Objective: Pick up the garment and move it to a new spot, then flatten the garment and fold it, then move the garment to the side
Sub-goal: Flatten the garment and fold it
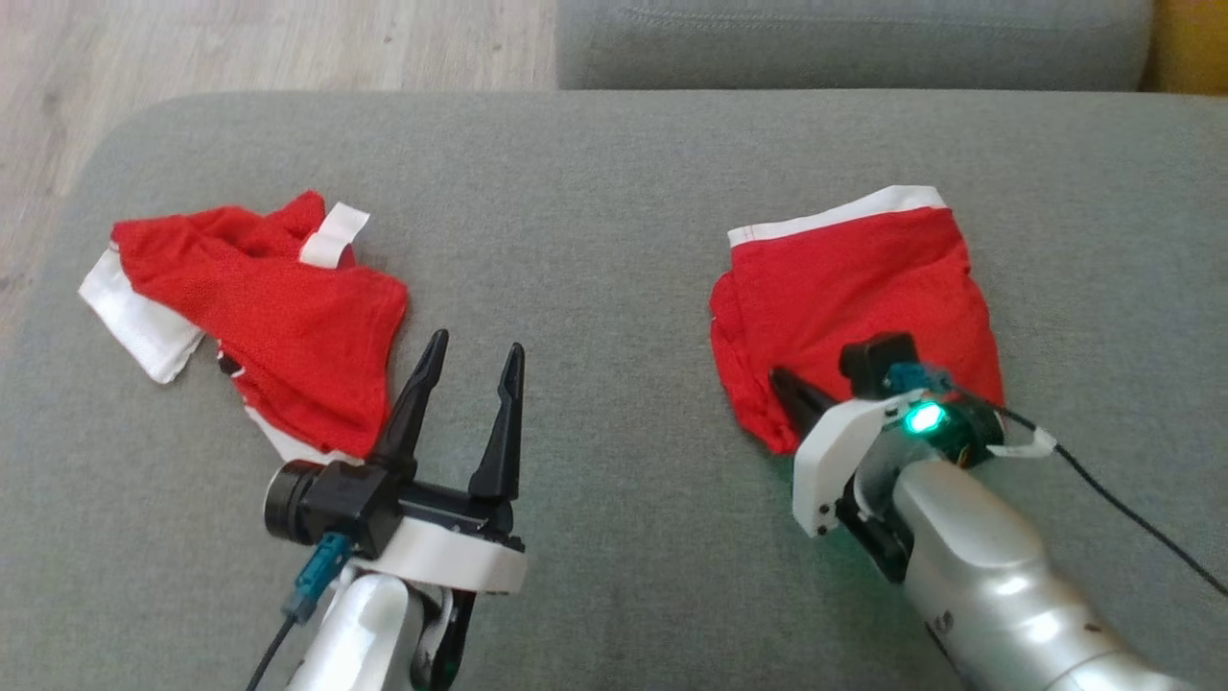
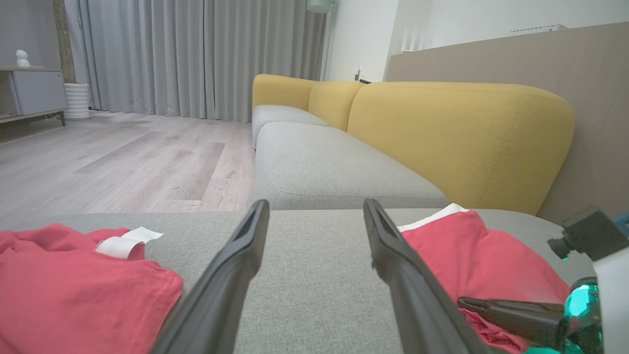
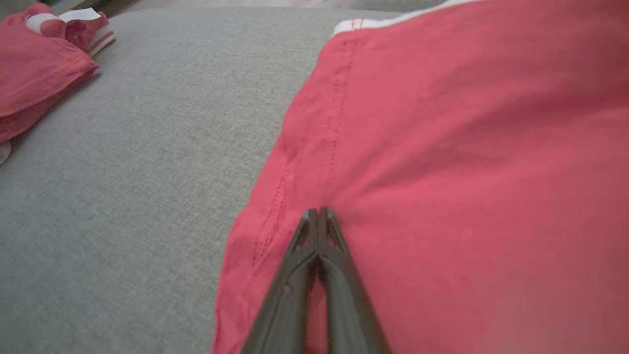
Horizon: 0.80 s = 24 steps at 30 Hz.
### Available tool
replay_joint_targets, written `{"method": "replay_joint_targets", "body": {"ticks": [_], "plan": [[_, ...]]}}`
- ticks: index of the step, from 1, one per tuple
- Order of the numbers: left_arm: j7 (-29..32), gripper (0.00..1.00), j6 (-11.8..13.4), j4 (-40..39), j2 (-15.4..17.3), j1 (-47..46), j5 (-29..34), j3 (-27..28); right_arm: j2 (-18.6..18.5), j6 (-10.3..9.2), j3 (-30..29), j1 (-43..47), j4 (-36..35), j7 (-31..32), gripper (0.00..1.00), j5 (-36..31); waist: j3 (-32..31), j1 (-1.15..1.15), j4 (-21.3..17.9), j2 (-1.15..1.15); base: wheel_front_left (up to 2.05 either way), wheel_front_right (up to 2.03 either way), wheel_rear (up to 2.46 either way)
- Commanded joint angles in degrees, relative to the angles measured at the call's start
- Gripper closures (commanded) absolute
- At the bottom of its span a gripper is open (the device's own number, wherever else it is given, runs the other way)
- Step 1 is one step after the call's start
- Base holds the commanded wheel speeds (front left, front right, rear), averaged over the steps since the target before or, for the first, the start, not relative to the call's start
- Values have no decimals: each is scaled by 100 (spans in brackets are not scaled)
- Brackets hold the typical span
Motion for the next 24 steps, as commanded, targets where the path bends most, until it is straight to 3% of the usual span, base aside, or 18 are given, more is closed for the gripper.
{"method": "replay_joint_targets", "body": {"ticks": [1,8,13,20,24], "plan": [[-29,0,9,-191,18,-119,50,225,103,-4,141,67,-120,-48,100,91,-73,1,-65,0,0,0,0],[-29,0,18,-223,18,30,78,306,-9,-4,-156,-107,-318,-889,100,312,-329,1,-296,0,0,0,0],[-29,0,34,-287,18,130,84,379,-180,-4,-914,-36,-777,-1136,100,180,-457,1,-458,0,0,0,0],[-29,0,84,-379,18,197,28,457,-122,-4,-2510,1085,-2553,-1148,100,-685,-493,1,-579,0,0,0,0],[-29,0,109,-380,18,276,-41,491,42,-4,-3050,1870,-3335,-1149,100,-983,-524,1,-605,0,0,0,0]]}}
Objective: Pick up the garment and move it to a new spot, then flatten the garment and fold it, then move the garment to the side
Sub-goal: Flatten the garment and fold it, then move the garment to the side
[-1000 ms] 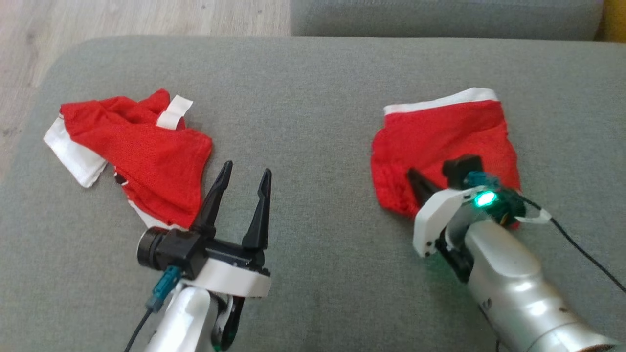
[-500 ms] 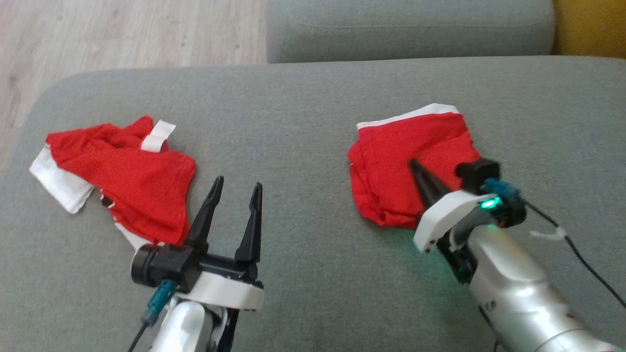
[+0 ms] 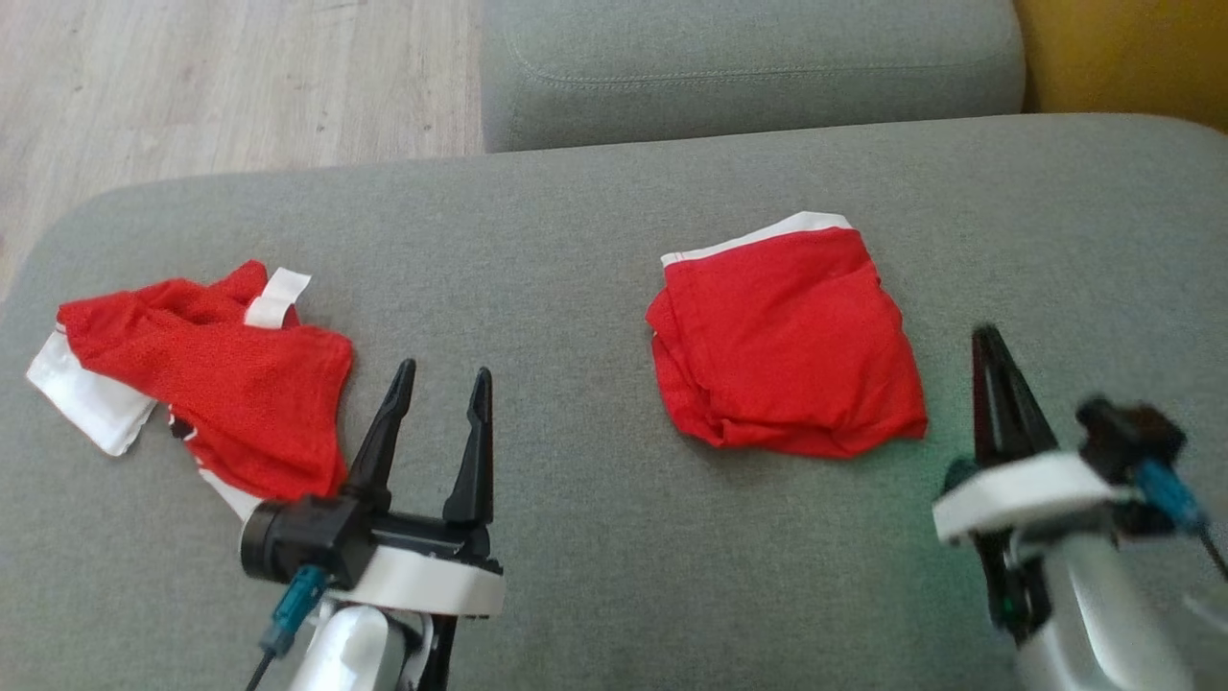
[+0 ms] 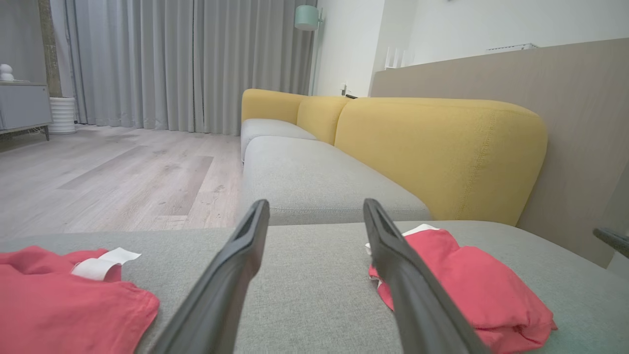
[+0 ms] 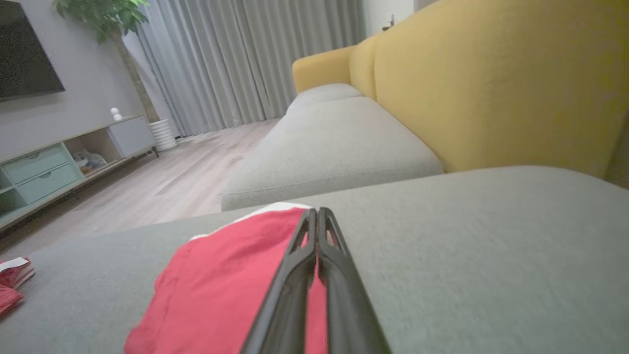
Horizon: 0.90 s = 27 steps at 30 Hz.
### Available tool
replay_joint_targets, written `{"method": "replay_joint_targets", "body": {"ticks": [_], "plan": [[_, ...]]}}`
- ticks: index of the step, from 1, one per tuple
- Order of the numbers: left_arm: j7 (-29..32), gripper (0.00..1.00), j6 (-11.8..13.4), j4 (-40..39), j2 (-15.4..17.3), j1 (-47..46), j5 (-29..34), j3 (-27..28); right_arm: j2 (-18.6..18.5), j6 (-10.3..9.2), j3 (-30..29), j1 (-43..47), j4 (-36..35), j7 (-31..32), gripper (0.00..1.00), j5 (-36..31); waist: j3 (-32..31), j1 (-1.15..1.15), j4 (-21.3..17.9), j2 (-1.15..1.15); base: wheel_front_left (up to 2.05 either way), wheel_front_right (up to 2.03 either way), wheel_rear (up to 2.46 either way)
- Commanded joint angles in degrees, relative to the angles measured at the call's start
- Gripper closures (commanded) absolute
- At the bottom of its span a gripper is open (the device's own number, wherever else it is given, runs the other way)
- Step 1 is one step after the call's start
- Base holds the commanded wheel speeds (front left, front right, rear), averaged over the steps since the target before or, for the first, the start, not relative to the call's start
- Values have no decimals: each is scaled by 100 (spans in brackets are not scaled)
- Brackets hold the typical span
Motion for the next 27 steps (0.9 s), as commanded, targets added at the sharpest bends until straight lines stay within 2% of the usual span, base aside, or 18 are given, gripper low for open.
{"method": "replay_joint_targets", "body": {"ticks": [1,2,3,4,10,19,27], "plan": [[-29,0,33,-197,16,-80,-28,223,82,-4,-16,19,-421,-61,100,-65,-11,0,-10,0,0,0,0],[-29,0,38,-194,16,-60,-35,234,98,-4,-95,151,-542,-61,97,-90,-13,0,-14,0,0,0,0],[-29,0,42,-190,16,-40,-42,247,108,-4,-146,267,-640,-61,29,-137,-15,0,-18,0,0,0,0],[-29,0,46,-187,16,-21,-46,259,113,-4,-167,364,-723,-61,0,-165,-15,0,-21,0,0,0,0],[-29,0,64,-181,16,45,-69,282,119,-4,-71,622,-958,-62,0,-66,-4,0,-23,0,0,0,0],[-29,0,62,-253,16,-89,-57,234,121,-4,-87,461,-1060,-29,0,-188,245,0,68,0,0,0,0],[-29,0,10,-270,16,-365,-47,124,121,-4,-234,-356,-498,831,0,-380,833,0,293,0,0,0,0]]}}
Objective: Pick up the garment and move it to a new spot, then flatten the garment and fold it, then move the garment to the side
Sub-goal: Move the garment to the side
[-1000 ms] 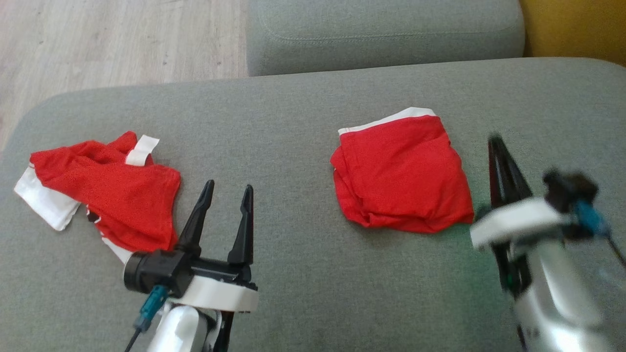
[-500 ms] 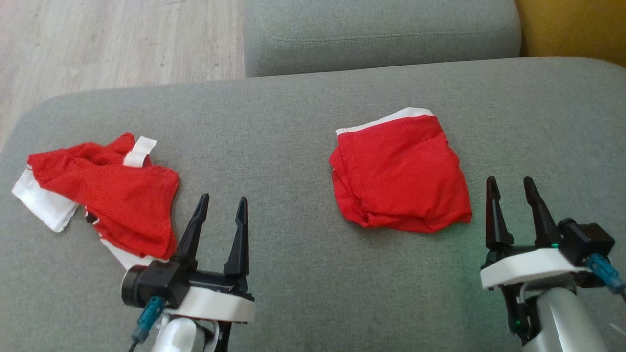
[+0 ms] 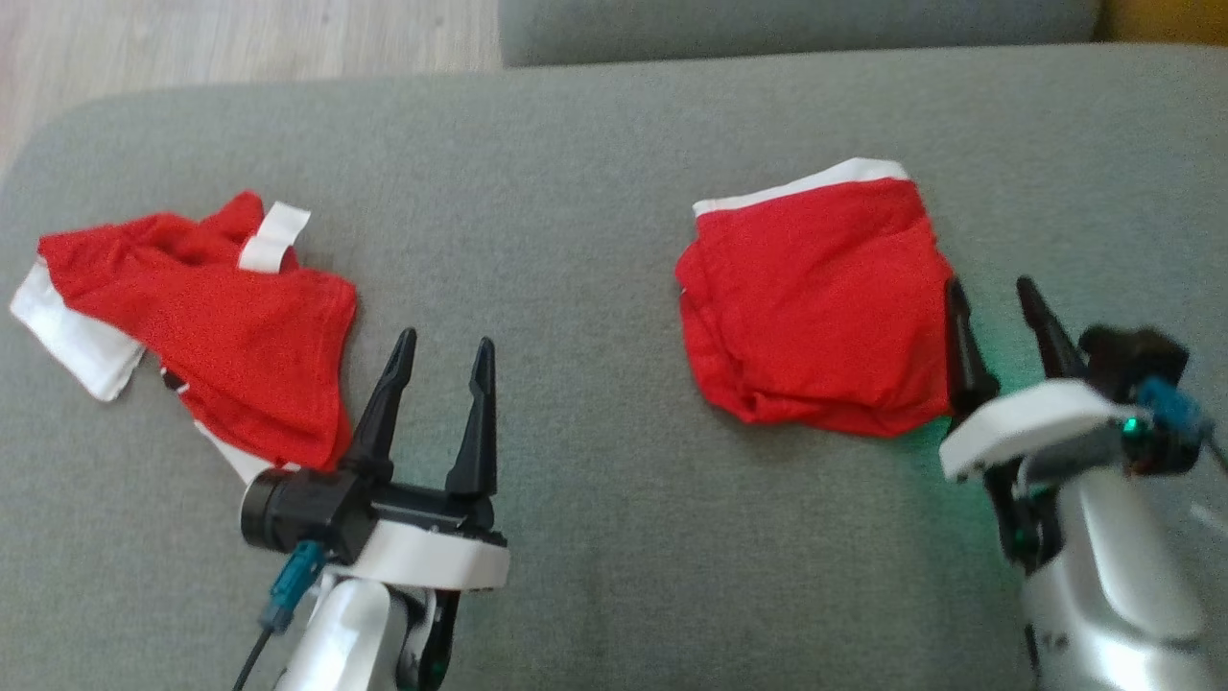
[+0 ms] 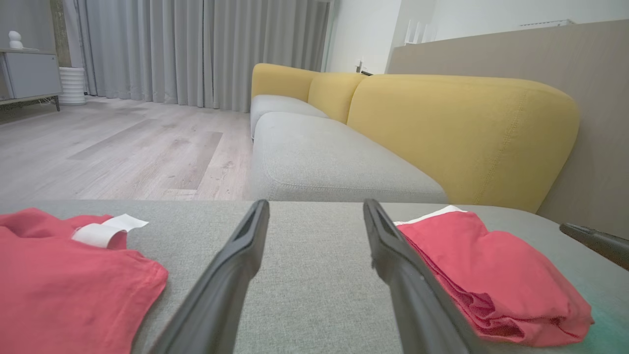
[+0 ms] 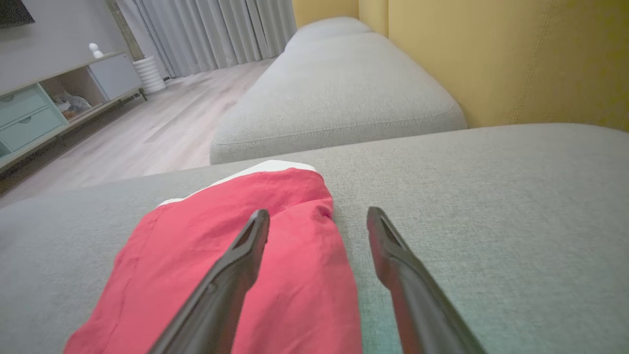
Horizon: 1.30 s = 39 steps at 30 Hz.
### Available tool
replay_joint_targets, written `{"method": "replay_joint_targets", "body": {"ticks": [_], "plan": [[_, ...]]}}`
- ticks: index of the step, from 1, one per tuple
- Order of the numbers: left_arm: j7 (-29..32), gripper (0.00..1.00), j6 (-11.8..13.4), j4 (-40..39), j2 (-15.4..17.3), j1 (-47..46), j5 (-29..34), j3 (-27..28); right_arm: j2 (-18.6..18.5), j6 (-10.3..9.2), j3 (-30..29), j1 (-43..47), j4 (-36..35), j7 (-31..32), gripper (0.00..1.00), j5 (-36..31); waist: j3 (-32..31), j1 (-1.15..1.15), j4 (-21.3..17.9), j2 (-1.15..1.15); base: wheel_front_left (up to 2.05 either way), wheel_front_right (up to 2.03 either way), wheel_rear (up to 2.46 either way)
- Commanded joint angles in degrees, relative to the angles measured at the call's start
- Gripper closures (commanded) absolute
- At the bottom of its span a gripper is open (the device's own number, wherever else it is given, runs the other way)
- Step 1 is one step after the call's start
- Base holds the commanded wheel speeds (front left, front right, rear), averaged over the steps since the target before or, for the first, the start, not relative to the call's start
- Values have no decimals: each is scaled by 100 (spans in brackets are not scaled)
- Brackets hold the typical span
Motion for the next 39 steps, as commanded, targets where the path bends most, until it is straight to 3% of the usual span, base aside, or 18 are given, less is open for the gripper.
{"method": "replay_joint_targets", "body": {"ticks": [1,8,14,15,16,24,31,35,39], "plan": [[-29,0,-13,-193,15,-217,-9,121,0,-4,77,-281,-102,45,0,9,190,-1,122,0,0,0,0],[-29,0,-8,-129,15,-426,-39,-62,0,-4,-418,-1225,1217,752,0,16,466,-1,356,0,0,0,0],[-29,0,-1,-91,15,-472,-54,-73,0,-4,-182,-1476,1995,1024,0,-185,487,-1,399,0,0,0,0],[-29,0,3,-85,15,-479,-54,-67,-8,-4,-112,-1501,2061,1021,37,-240,482,-1,393,0,0,0,0],[-29,0,9,-80,15,-484,-54,-59,-31,-4,-39,-1527,2110,992,100,-292,471,-1,382,0,0,0,0],[-29,0,36,-67,15,-415,-58,-16,-483,-4,575,-1694,2083,644,100,-569,273,-1,188,0,0,0,0],[-29,0,50,-105,15,-385,-64,8,-1255,-4,1041,-1608,1848,811,100,-528,223,-1,80,0,0,0,0],[-29,0,39,-151,15,-385,-54,13,-2011,-4,1228,-1505,1760,952,100,-481,286,-1,76,0,0,0,0],[-29,0,14,-188,15,-417,-35,27,-2689,-4,1051,-1470,1880,990,100,-407,418,-1,133,0,0,0,0]]}}
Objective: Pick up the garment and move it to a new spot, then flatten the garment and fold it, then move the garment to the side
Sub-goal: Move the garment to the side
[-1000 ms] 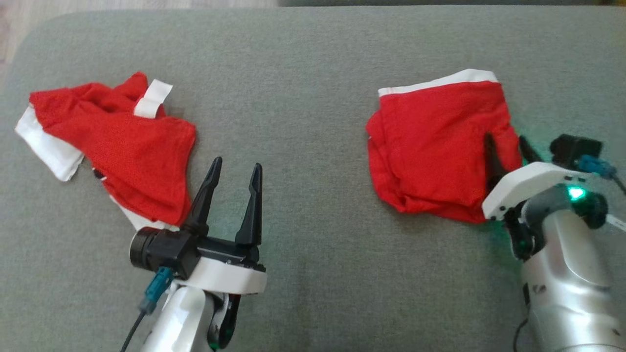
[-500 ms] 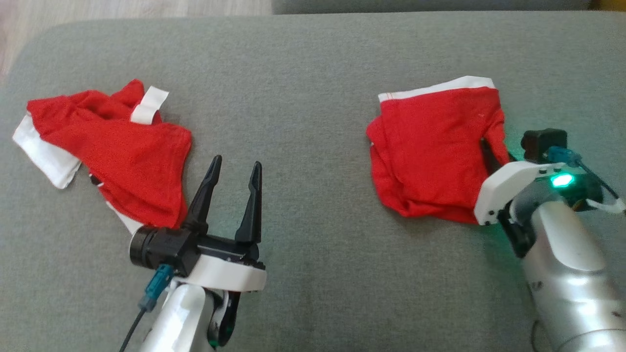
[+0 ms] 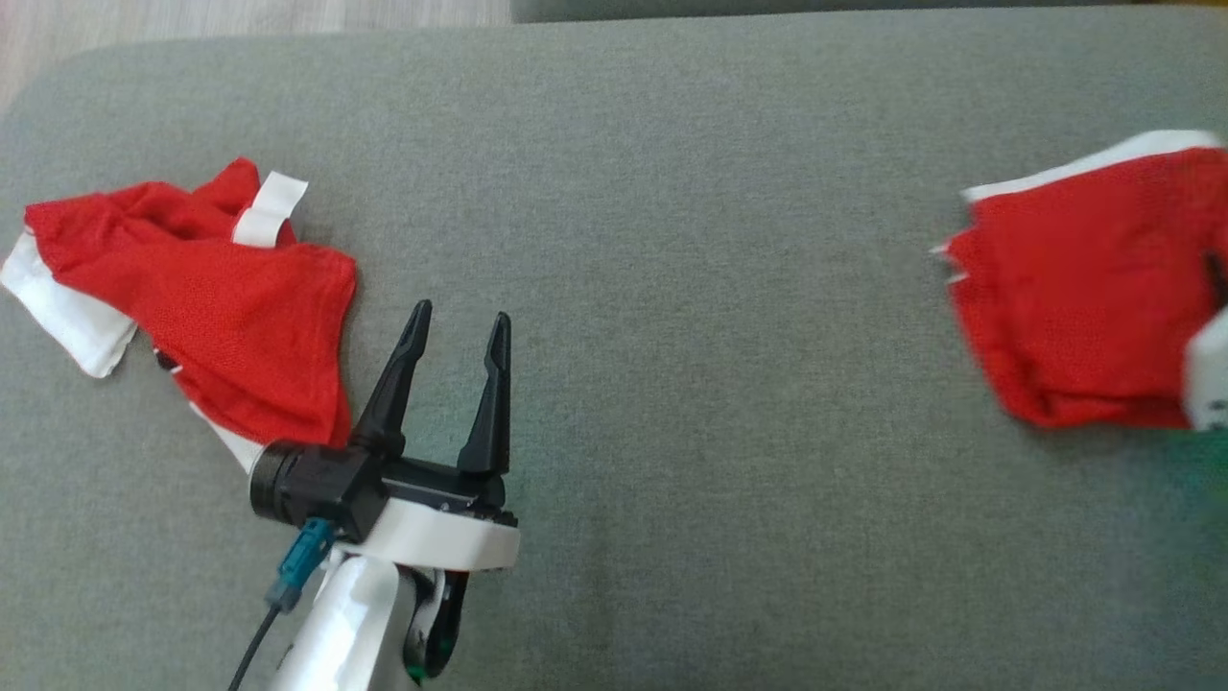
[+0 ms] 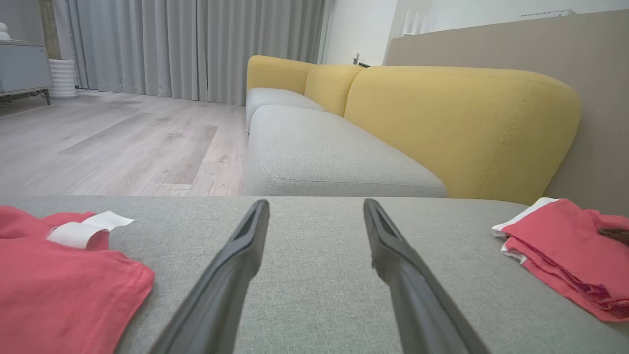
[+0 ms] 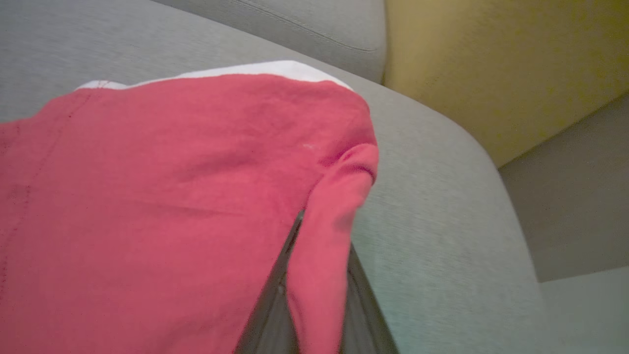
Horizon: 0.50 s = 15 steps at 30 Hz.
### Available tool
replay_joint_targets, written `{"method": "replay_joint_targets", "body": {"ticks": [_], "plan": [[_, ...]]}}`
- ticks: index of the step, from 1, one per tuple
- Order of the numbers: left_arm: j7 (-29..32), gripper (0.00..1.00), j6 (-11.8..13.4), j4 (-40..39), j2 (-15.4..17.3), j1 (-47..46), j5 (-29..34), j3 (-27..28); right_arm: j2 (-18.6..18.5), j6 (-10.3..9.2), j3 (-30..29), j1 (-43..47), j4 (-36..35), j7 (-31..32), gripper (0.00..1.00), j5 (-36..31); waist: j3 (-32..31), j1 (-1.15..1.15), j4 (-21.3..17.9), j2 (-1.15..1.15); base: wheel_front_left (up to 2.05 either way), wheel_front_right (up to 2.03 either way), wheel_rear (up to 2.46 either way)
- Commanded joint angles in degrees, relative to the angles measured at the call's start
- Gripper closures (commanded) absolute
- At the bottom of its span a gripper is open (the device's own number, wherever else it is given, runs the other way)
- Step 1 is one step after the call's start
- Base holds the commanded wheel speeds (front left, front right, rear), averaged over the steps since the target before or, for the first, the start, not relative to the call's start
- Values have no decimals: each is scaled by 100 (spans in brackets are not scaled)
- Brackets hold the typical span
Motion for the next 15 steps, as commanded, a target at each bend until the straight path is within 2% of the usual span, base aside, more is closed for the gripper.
{"method": "replay_joint_targets", "body": {"ticks": [1,7,15], "plan": [[-29,0,5,-204,18,-130,-21,200,-238,-4,-33,-4,-111,13,100,31,62,0,37,0,0,0,0],[-29,0,-31,-225,18,-207,24,241,-674,-4,-586,-147,127,-93,100,-180,246,0,105,0,0,0,0],[-29,0,-67,-201,18,-287,67,260,-632,-4,-982,-341,371,-221,100,-524,315,0,119,0,0,0,0]]}}
